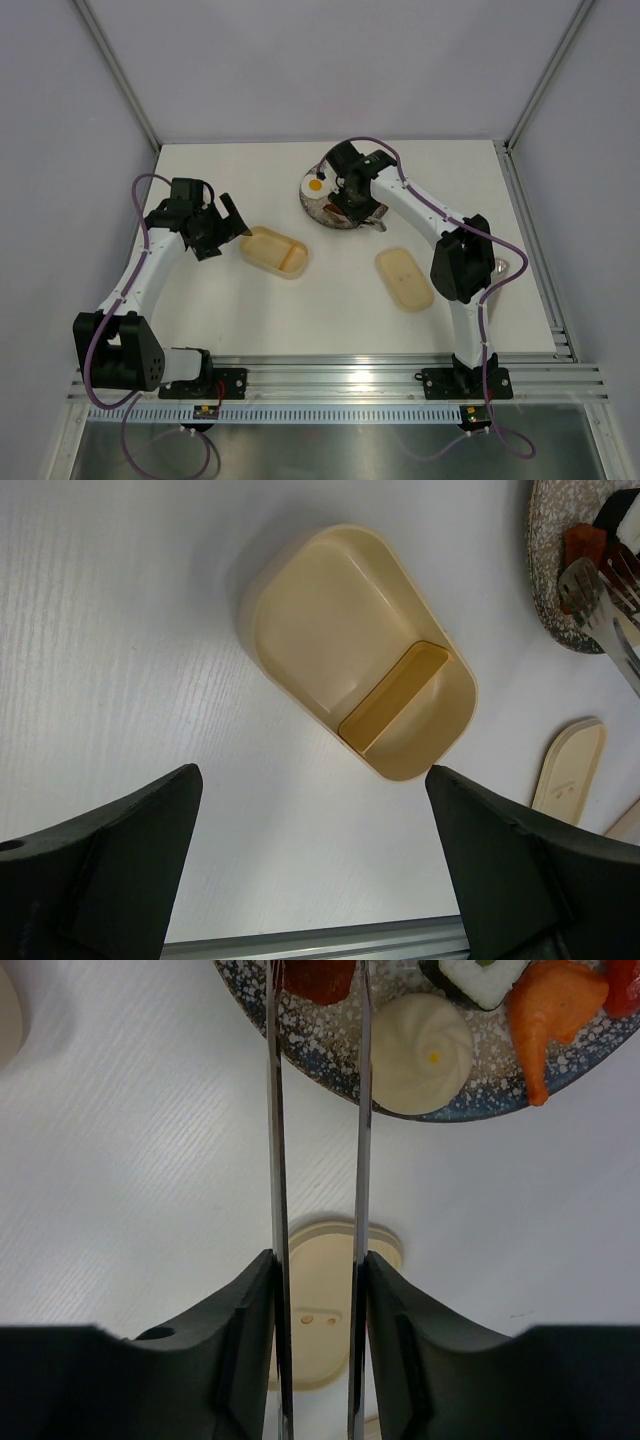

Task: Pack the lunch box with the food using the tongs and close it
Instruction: Pick up the fake food from the plate.

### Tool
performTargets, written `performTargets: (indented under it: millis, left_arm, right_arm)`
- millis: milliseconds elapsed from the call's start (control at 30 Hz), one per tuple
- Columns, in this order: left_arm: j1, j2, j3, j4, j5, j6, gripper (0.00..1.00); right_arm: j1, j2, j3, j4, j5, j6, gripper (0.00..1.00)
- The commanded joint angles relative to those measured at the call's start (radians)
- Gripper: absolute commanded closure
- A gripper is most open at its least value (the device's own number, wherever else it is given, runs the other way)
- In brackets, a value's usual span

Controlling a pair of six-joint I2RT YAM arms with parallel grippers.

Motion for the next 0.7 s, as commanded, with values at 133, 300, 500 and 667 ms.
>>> performTargets:
  millis: [133, 300, 500, 667]
  left_arm:
    - [0.003, -0.023, 0.006, 0.014, -0.004, 0.020, 0.01]
    - [0.003, 0.007, 0.015, 0.030, -0.002, 0.015, 0.01]
    - [0.003, 0.060, 0.049, 0.031, -0.007, 0.023, 0.01]
    - [0.003, 0.107, 0.071, 0.036, -0.007, 0.021, 0.01]
  right_arm:
    - [0.002, -0.037, 0.019, 0.050, -0.007, 0.012, 0.64]
    - [-0.008, -0.039, 0.014, 0.053, -0.013, 0.023, 0.56]
    - [-0.010, -0.012, 0.014, 0.053, -0.018, 0.028, 0.47]
    - [-0.015, 0.004, 0.016, 0.056, -0.033, 0.028, 0.48]
